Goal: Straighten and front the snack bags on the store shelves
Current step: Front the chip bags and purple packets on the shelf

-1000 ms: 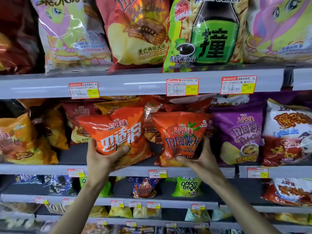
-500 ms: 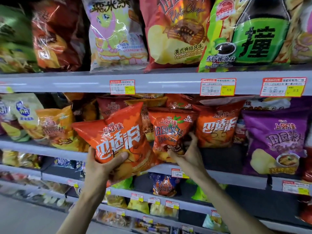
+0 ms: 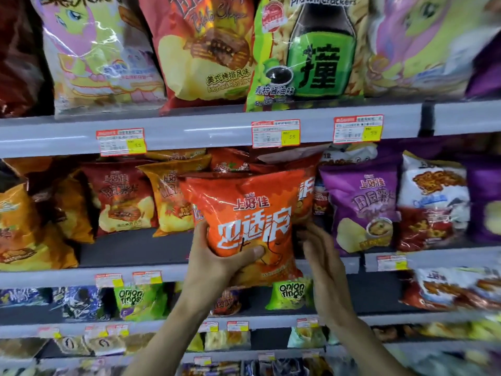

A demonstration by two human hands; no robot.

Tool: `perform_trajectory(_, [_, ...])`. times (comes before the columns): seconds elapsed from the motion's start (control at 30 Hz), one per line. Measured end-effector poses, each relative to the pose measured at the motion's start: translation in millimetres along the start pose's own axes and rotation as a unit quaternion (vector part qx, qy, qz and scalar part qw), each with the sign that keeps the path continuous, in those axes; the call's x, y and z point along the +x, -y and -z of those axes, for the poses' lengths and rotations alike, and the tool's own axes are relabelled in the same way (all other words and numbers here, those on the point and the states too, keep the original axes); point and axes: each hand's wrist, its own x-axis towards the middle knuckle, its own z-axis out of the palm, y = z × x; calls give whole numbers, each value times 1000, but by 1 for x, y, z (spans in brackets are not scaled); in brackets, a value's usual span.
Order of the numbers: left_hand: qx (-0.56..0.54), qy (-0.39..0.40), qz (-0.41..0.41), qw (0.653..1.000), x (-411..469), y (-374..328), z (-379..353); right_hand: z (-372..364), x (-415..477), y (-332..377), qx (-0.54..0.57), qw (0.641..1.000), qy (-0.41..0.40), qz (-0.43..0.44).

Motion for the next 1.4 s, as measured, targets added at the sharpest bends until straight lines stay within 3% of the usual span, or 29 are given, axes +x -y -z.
perform_trajectory(0.23, [-15,30,-53,998,32,4,-75,36,2,-9,-146,989,23,-22])
perform_trajectory(0.47, [4,35,-36,999,66,32,-85,32,33,-35,-186,983,-1,12])
perform_trajectory(0.7, [105,55,15,993,66,44,-70,26,24,-48,-211,977,11,-15])
perform_trajectory(0.93, [324,88,-95,937,44,55,-47,24,20,-39,-252,967,-5,-41])
perform_trajectory(1.4, [272,112,-102,950,53,75,-28,10,13,-26,-362,926,-7,-110])
